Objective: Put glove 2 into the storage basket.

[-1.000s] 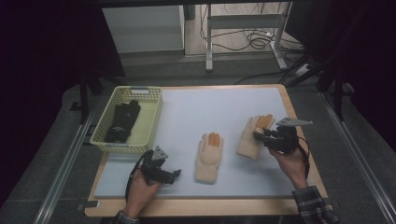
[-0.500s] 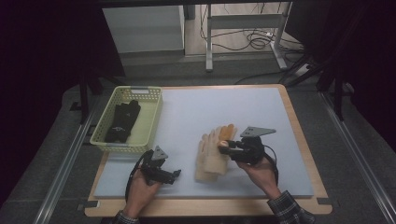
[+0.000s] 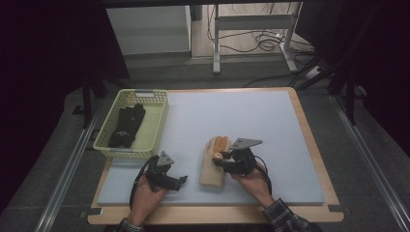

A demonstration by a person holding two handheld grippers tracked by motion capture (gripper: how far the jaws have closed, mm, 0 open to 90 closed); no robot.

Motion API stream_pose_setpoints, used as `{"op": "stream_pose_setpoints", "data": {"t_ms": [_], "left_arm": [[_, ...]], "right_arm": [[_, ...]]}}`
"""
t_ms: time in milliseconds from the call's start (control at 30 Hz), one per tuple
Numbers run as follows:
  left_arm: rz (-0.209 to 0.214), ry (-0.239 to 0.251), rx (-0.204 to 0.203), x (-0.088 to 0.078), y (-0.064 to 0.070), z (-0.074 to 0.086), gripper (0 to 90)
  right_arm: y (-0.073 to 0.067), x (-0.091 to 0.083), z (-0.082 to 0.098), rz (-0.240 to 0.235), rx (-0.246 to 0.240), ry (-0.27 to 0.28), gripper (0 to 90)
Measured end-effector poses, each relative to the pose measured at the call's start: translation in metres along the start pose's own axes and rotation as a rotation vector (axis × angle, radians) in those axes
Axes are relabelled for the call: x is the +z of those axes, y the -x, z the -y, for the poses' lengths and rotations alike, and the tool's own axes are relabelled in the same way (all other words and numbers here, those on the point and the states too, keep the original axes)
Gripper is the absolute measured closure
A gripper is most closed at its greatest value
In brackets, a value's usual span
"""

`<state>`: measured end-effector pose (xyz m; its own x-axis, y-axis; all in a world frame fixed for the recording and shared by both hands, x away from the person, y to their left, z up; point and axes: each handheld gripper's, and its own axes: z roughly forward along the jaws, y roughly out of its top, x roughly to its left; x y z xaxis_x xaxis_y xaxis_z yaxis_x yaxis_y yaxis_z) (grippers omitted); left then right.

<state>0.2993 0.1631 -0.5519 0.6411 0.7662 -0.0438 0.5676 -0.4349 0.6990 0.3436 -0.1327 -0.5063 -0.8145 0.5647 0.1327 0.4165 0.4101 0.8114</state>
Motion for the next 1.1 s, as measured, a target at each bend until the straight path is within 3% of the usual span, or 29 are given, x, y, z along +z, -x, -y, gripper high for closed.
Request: {"op": "stream_pose_setpoints", "data": {"t_ms": [33,100,167,400,500,600,633,667,733,967,1100], "left_arm": [[0.001,-0.002,0.002,0.000,0.000,0.000,1.2],[0.001,-0.002,0.002,0.000,0.000,0.000,1.2],[0.000,-0.002,0.003,0.000,0.000,0.000,1.2],[0.000,-0.001,0.000,0.000,0.000,0.000,1.2],[0.001,-0.003,0.002,0.000,0.000,0.000,1.2],[0.001,-0.003,0.002,0.000,0.000,0.000,1.2],[0.001,-0.003,0.002,0.000,0.000,0.000,1.2],[0.001,-0.004,0.002,0.000,0.000,0.000,1.2],[0.001,-0.004,0.002,0.000,0.000,0.000,1.2],[0.001,-0.003,0.001,0.000,0.000,0.000,1.2],[0.001,-0.003,0.000,0.000,0.000,0.000,1.3]], "right_arm": [[0.003,0.004,0.005,0.003,-0.001,-0.027,51.4],[0.004,0.005,0.007,-0.003,0.004,-0.025,49.2],[0.004,-0.001,0.006,0.006,0.010,-0.016,40.7],[0.010,-0.025,0.003,0.043,-0.004,0.005,40.6],[0.016,-0.035,0.010,0.061,-0.001,-0.014,48.7],[0.019,-0.040,0.022,0.054,0.000,-0.030,63.4],[0.019,-0.040,0.028,0.048,-0.009,-0.047,73.7],[0.019,-0.040,0.028,0.048,-0.009,-0.047,73.7],[0.016,-0.037,0.037,0.025,-0.019,-0.076,84.0],[0.001,-0.020,0.046,-0.005,-0.080,-0.138,88.0],[-0.005,-0.013,0.044,-0.017,-0.094,-0.136,88.0]]}}
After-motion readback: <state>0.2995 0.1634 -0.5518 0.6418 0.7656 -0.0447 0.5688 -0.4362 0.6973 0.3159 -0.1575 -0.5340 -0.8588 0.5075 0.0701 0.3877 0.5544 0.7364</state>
